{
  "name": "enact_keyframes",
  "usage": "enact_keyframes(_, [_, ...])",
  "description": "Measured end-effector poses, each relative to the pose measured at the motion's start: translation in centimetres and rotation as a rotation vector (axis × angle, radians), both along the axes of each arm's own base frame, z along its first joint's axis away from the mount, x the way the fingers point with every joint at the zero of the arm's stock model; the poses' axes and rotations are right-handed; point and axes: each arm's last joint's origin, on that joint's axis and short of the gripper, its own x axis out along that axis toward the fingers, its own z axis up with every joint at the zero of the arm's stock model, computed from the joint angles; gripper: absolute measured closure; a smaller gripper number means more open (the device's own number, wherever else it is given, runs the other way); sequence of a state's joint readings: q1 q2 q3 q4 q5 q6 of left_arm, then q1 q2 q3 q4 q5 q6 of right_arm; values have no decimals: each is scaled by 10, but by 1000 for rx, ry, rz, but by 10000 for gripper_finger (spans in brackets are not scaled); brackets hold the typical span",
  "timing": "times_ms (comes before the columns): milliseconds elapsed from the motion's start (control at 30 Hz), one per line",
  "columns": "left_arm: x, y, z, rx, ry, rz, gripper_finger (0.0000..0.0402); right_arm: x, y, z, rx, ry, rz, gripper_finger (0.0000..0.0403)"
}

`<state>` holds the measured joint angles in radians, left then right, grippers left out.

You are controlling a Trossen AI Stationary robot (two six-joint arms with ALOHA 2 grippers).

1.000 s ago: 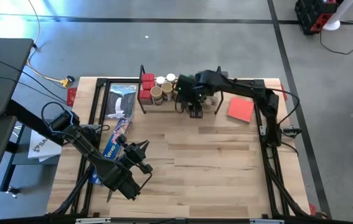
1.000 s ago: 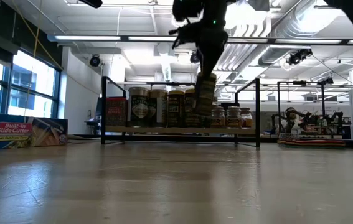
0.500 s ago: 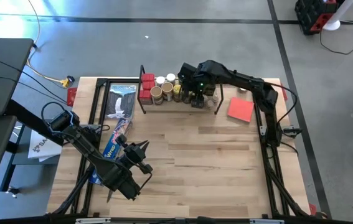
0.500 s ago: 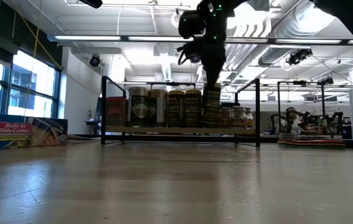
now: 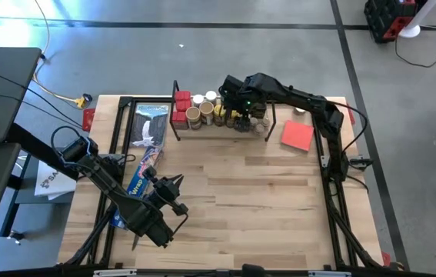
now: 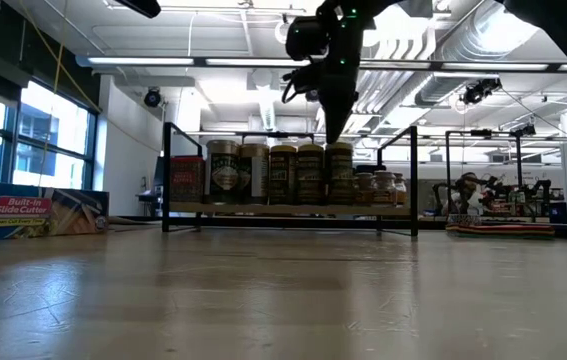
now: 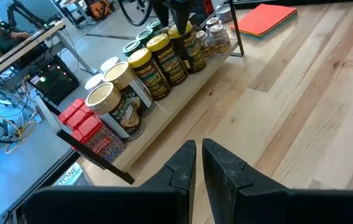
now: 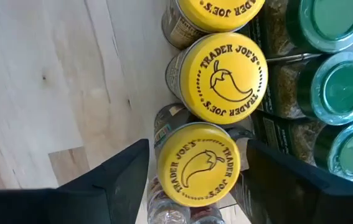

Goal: Shelf spices
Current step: Return to Home Position

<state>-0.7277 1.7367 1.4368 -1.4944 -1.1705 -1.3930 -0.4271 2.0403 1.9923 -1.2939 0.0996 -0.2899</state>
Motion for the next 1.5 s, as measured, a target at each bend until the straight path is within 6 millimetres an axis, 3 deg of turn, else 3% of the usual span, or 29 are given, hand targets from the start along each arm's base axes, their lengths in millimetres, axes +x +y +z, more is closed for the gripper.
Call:
enact_keyframes(400, [0, 0, 0, -1, 0, 0, 376, 0, 0, 0, -14, 3, 32, 136])
enact_keyframes(633, [0, 0, 0, -5, -4, 0, 376, 2, 5, 3, -119, 46, 84, 137])
enact_keyframes(767, [0, -1, 0, -6, -6, 0, 376, 1, 14, 19, -147, -5, 119, 138])
enact_keyframes(900, [1, -1, 0, -9, -9, 0, 376, -7, 25, 47, -187, -97, 128, 138])
enact_keyframes(1100, [1, -3, 1, 24, -67, -17, 376, -37, 63, 101, -188, -265, 127, 138])
enact_keyframes(1267, [0, -4, 3, 31, -114, -24, 389, -81, 102, 131, -112, -380, 188, 138])
enact_keyframes(1367, [4, -5, 4, 27, -197, -21, 399, -115, 119, 135, -35, -431, 198, 138])
enact_keyframes(1500, [24, 1, 2, -14, -186, -1, 401, -160, 133, 118, 15, -520, 161, 138])
